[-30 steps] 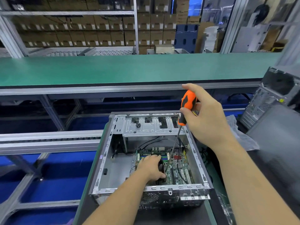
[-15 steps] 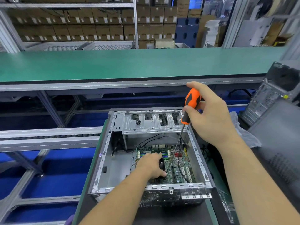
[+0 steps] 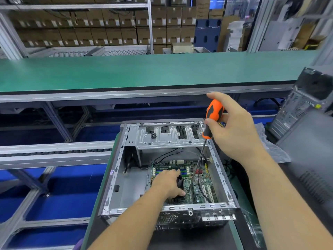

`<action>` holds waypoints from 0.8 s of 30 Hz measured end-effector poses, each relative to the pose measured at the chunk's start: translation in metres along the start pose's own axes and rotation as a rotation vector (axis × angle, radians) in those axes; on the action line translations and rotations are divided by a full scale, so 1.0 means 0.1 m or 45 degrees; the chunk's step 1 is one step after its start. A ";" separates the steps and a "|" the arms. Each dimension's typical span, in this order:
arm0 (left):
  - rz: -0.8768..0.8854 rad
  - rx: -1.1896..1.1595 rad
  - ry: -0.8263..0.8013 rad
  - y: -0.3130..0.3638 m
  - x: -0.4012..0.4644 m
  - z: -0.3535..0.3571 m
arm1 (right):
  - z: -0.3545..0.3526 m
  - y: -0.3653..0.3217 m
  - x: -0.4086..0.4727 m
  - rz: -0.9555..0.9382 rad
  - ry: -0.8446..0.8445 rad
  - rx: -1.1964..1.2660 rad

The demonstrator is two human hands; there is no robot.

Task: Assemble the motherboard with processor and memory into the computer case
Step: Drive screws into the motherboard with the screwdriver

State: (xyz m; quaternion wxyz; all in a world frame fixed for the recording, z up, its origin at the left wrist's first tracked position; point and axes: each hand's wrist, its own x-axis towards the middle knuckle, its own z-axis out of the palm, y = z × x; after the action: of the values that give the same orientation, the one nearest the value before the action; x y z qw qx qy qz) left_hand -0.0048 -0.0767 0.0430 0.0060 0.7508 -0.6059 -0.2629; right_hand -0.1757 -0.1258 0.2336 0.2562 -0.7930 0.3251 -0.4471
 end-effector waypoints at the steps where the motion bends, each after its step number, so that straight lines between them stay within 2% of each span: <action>1: -0.004 -0.005 -0.005 0.00 0.00 0.00 | -0.01 0.00 0.00 -0.007 0.017 -0.008; 15: 0.008 -0.017 -0.013 -0.02 0.02 0.01 | -0.01 -0.05 0.01 -0.038 0.048 0.003; 19: 0.005 -0.007 0.001 -0.03 0.03 0.02 | 0.10 -0.19 -0.03 -0.153 0.007 -0.064; 24: -0.004 0.038 -0.005 -0.01 0.03 0.01 | 0.29 -0.34 -0.13 -0.318 0.055 -0.164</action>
State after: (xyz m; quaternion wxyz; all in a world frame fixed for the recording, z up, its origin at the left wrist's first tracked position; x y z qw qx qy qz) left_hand -0.0040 -0.0787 0.0407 -0.0069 0.7512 -0.6087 -0.2554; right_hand -0.1454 -0.0901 0.2368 0.1400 -0.8323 0.2572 -0.4706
